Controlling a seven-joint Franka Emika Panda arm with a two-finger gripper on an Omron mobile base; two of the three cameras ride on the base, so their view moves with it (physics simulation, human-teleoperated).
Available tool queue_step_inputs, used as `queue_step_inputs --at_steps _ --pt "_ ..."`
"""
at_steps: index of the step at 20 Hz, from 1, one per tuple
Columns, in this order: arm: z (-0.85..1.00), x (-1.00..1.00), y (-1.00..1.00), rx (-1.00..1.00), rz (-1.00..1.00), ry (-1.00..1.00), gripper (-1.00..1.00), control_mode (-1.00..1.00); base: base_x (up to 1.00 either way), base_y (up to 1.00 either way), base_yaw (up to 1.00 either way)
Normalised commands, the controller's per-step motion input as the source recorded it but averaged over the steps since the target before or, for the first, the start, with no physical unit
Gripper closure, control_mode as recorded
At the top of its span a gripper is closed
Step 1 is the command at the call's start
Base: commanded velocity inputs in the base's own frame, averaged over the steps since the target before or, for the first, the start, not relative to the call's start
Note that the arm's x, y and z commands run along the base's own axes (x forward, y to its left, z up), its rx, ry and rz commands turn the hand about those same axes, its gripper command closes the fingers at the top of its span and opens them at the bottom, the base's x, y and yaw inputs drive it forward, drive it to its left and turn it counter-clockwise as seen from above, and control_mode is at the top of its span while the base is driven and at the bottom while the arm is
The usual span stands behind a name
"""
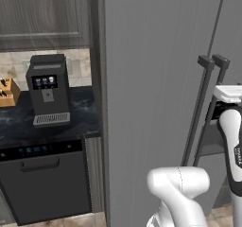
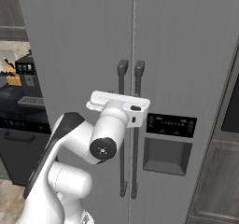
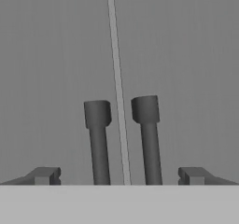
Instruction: Open the freezer door, pick up the ice cube tray from the freezer, and place it on the dining counter.
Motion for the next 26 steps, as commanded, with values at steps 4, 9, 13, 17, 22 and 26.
queue_step_inputs --at_steps 4,9,13,17,22,26 --pt "0.00 0.20 0.00 0.00 0.00 0.00 -1.00 -1.00 0.00 0.00 0.00" --pt "0.00 0.13 -0.03 0.00 0.00 0.00 -1.00 -1.00 0.00 0.00 0.00" --pt "0.00 0.09 -0.12 0.00 0.01 0.00 -1.00 -1.00 0.00 0.00 0.00" --pt "0.00 0.01 -0.15 0.00 0.00 0.00 -1.00 -1.00 0.00 0.00 0.00" --pt "0.00 0.01 -0.07 0.00 0.00 0.00 -1.00 -1.00 0.00 0.00 0.00" --pt "0.00 0.12 -0.01 0.00 0.00 0.00 -1.00 -1.00 0.00 0.00 0.00"
